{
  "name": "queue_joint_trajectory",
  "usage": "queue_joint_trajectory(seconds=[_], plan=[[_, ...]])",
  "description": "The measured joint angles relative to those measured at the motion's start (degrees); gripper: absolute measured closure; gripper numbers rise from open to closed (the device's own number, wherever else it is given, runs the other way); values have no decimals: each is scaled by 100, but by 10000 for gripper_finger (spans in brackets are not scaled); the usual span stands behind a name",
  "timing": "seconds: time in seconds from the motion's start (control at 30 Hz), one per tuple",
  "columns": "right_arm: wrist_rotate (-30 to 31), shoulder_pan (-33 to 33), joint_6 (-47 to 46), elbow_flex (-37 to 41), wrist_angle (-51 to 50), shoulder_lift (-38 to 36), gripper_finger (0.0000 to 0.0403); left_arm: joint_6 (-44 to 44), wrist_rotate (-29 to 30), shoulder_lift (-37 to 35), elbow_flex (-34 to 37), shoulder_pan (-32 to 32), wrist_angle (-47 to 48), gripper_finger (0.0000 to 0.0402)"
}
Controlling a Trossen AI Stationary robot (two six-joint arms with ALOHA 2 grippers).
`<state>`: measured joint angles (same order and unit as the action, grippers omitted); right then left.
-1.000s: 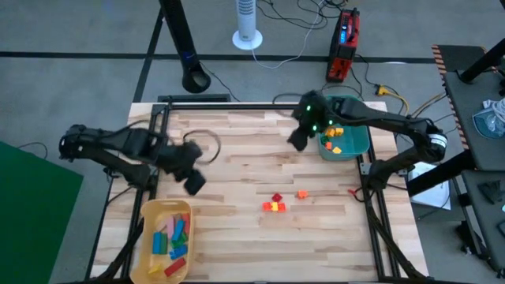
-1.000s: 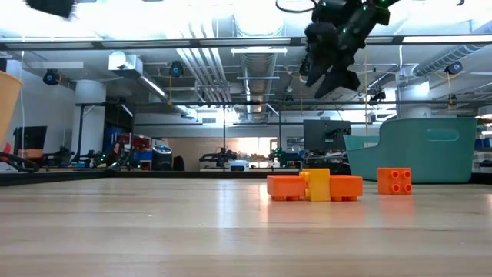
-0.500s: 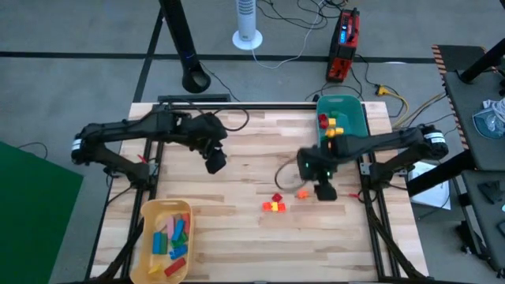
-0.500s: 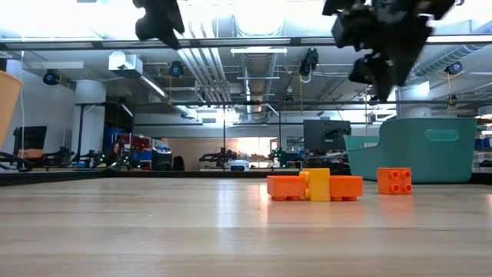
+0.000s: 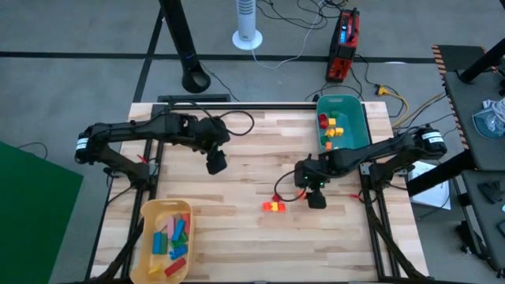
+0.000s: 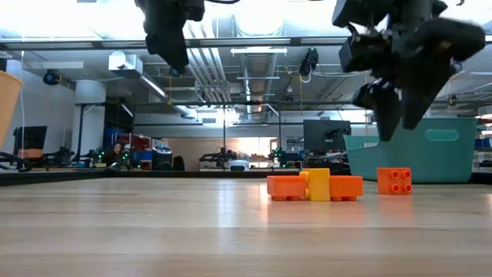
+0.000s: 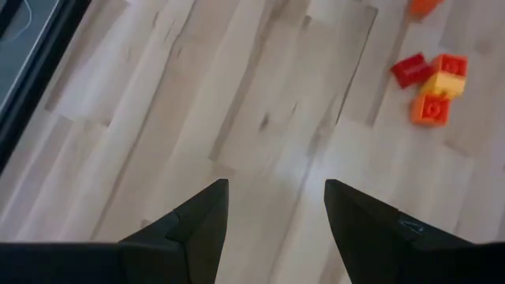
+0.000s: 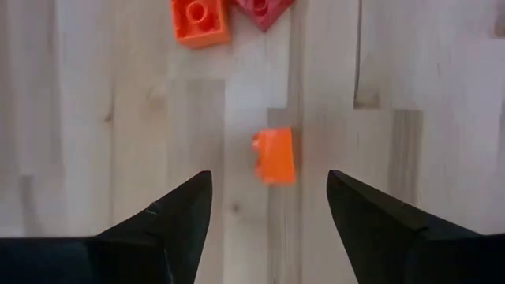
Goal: Sort blocks
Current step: Put the orange 4-stud game piece into the green bin
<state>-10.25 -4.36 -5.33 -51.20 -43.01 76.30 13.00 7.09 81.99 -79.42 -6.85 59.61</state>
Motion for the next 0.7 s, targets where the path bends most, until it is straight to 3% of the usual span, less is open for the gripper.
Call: queue_joint_trajectory(seconds=[0.5,0.7], plan=[[-17,-13,64,385,907,1207,172,-372,61,-516,-7,-435,42,241],[28,-8,-9,373,920,1286,247,-355,68,-575,0,-431,39,247]])
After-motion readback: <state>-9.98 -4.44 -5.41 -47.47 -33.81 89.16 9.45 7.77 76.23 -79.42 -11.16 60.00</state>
